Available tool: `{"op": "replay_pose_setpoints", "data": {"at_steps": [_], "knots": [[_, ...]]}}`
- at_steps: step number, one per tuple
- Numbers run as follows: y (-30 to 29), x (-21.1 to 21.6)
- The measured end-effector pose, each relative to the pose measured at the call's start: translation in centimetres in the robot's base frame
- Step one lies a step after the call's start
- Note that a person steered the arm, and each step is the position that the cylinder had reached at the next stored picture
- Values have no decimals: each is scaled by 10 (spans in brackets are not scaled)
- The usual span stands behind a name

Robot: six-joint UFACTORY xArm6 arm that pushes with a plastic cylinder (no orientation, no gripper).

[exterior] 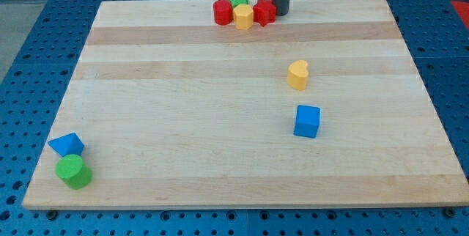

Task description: Push yellow heart below yellow hexagon

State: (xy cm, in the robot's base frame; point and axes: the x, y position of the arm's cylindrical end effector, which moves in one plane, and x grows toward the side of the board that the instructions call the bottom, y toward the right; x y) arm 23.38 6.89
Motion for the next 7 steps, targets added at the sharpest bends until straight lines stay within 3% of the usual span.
{"op": "replay_pose_setpoints", "data": {"at_steps": [3, 4, 7], "knots": [[0, 3], [15, 44], [-66, 125]]}}
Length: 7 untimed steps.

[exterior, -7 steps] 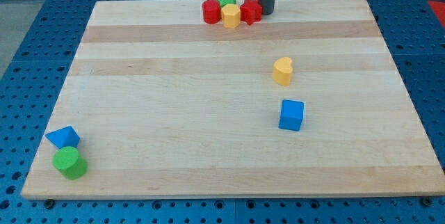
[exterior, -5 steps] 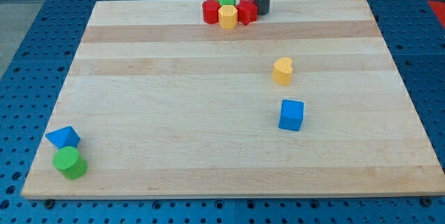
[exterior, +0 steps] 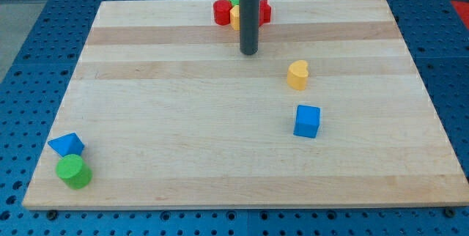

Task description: Push yellow heart below yellow hexagon

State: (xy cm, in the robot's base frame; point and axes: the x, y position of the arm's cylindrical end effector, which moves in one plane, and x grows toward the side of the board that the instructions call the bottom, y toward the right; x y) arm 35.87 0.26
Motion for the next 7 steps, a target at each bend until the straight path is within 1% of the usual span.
{"op": "replay_pose_setpoints", "data": {"at_steps": [1, 2, 3, 4, 6, 7], "knots": [[-3, 42], [5, 74], [39, 90], [85, 90], [90, 70], [107, 65]]}}
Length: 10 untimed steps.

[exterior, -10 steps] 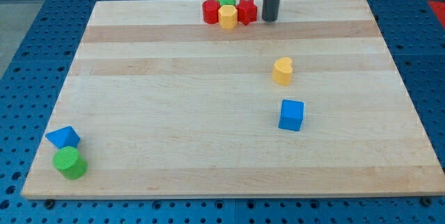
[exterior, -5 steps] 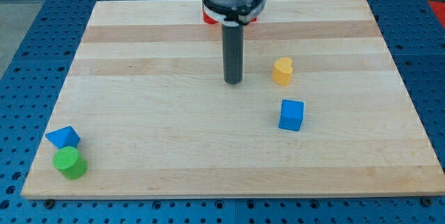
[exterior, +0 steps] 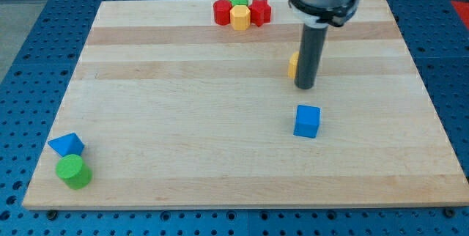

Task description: Push yellow heart below yellow hexagon

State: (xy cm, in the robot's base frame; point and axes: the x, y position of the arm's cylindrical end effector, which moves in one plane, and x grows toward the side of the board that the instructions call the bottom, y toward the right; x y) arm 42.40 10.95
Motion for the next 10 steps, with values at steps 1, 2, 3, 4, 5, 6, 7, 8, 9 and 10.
{"op": "replay_pose_setpoints", "data": {"at_steps": [1, 2, 3, 4, 5, 6, 7, 8, 9, 10], "knots": [[16, -3], [5, -23], [-20, -35], [-42, -51], [-61, -58], [-78, -54], [-104, -54], [-126, -55], [-132, -62], [-129, -64]]}}
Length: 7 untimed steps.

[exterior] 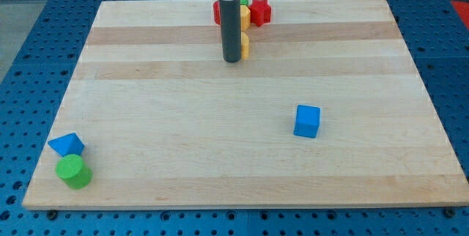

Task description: Push yellow heart below yellow hexagon

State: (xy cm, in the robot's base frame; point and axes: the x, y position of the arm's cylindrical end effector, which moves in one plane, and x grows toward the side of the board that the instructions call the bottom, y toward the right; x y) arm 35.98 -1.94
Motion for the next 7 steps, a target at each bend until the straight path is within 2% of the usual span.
{"op": "replay_pose_setpoints", "data": {"at_steps": [3, 7], "knots": [[18, -8], [10, -39]]}}
